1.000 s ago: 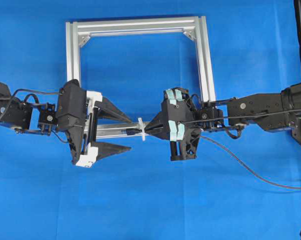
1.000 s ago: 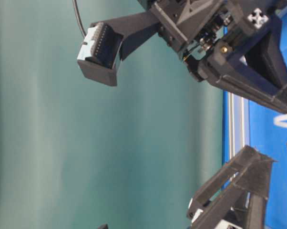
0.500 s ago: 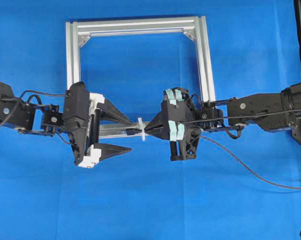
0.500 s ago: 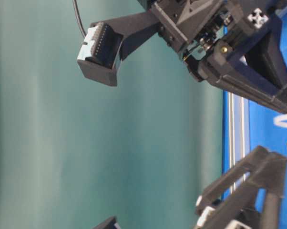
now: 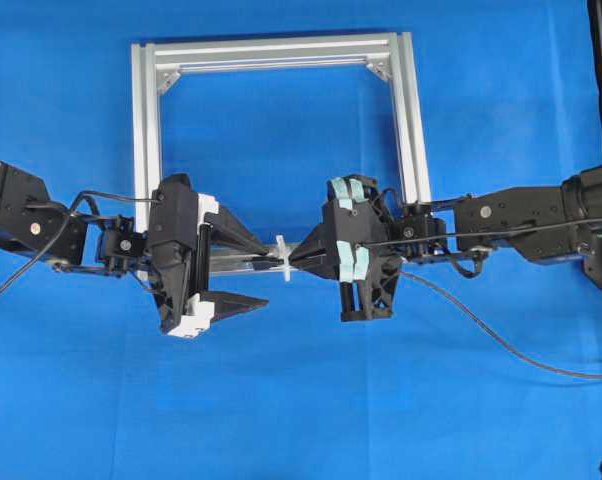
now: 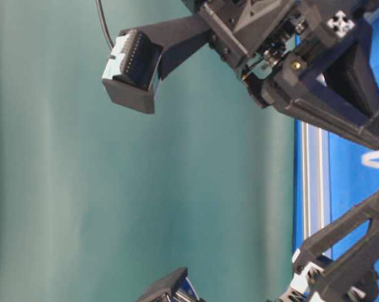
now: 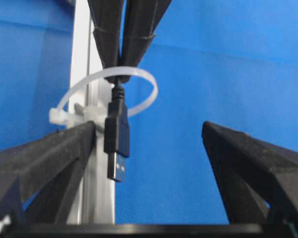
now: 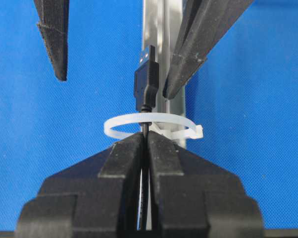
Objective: Insert the wire through the string loop located in the center.
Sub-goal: 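Move the open left gripper to the plug protruding beyond the loop, then close the left gripper on the USB plug past the loop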
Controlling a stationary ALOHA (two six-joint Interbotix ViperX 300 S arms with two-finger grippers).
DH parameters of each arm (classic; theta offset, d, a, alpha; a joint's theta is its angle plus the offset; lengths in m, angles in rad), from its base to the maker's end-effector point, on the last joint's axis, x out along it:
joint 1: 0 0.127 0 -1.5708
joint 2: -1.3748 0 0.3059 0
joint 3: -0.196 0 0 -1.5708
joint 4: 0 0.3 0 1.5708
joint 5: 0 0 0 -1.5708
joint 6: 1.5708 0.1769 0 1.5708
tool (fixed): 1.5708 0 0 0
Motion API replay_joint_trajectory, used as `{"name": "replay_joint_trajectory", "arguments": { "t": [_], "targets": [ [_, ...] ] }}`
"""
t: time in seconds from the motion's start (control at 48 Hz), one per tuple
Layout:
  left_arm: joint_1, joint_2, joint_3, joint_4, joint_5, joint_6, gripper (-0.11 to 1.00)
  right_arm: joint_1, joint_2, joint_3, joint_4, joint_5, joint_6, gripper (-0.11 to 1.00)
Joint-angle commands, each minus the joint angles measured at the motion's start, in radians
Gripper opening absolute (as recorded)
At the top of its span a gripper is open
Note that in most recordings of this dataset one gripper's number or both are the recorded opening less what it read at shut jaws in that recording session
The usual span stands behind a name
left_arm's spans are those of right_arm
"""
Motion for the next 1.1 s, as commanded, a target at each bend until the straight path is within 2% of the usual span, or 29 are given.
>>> {"name": "replay_joint_trajectory", "arguments": {
  "t": [0.0,1.083],
  "targets": [
    [0.003,-0.014,-0.014,0.002,-0.005,0.0,0.92,-0.002,-0.015,-0.015,-0.002,-0.005,-0.002,-0.02],
    [0.003,-0.014,-0.015,0.002,-0.005,0.0,0.91,-0.002,-0.015,-0.017,-0.002,-0.003,-0.002,-0.02]
  ]
}}
